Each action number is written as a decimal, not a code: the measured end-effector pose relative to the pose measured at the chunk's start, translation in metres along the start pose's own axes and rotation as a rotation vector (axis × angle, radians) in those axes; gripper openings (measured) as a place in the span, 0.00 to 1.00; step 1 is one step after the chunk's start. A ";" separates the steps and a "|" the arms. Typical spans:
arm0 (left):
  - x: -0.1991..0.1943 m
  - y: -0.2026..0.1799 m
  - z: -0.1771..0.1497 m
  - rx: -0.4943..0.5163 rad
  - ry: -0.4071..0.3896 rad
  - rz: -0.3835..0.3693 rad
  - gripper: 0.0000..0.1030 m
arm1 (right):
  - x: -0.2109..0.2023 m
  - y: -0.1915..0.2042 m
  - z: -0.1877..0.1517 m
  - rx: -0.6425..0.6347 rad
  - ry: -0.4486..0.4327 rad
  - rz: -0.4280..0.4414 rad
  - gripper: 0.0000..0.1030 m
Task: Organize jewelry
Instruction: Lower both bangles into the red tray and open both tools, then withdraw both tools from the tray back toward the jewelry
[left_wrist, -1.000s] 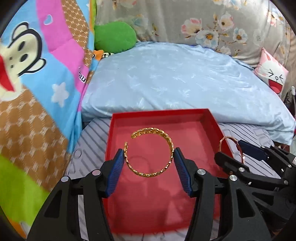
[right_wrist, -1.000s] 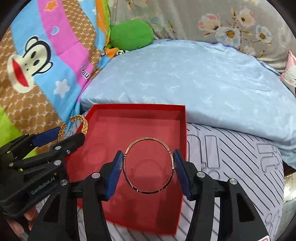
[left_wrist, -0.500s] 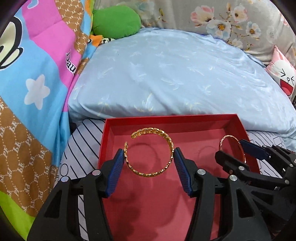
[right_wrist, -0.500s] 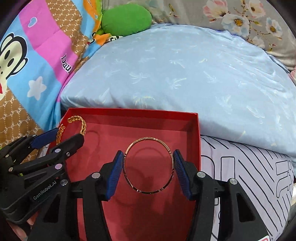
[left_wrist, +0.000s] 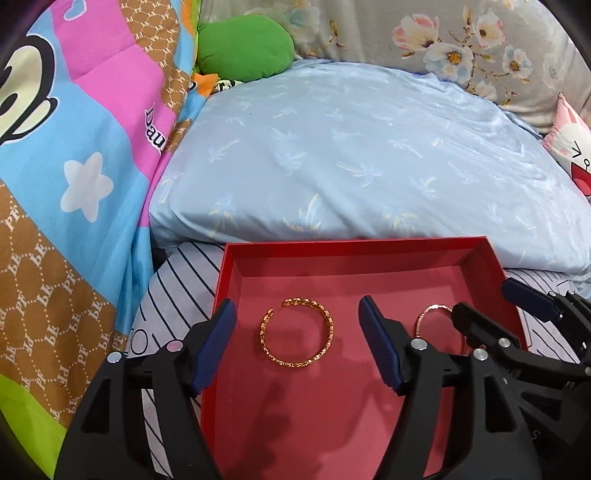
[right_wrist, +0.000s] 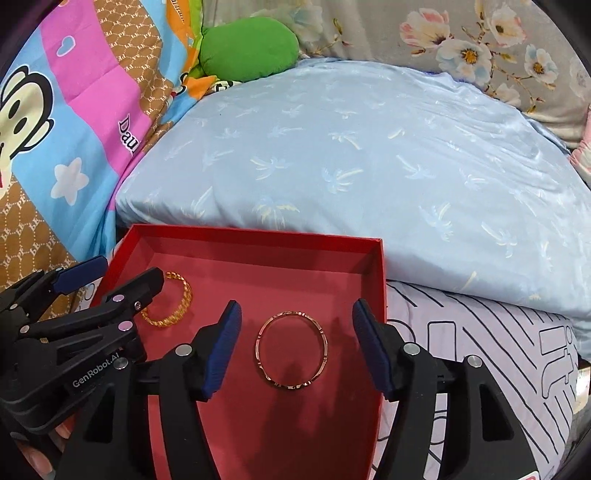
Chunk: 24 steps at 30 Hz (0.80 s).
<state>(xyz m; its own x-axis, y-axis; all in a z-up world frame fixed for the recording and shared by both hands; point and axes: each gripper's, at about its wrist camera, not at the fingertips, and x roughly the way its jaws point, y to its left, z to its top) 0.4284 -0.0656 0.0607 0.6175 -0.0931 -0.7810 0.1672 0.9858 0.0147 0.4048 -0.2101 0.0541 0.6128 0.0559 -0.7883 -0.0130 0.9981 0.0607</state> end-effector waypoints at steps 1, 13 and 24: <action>-0.005 0.000 -0.001 0.003 -0.005 0.000 0.64 | -0.004 0.000 -0.001 -0.002 -0.007 0.000 0.60; -0.094 -0.007 -0.036 0.029 -0.084 -0.020 0.68 | -0.095 0.008 -0.041 -0.015 -0.099 0.021 0.63; -0.157 -0.017 -0.123 0.057 -0.070 -0.051 0.69 | -0.169 0.022 -0.136 -0.069 -0.133 -0.025 0.63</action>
<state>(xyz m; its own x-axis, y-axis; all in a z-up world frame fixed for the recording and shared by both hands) 0.2339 -0.0502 0.1058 0.6589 -0.1543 -0.7363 0.2417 0.9703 0.0130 0.1939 -0.1943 0.1057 0.7126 0.0316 -0.7009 -0.0478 0.9989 -0.0036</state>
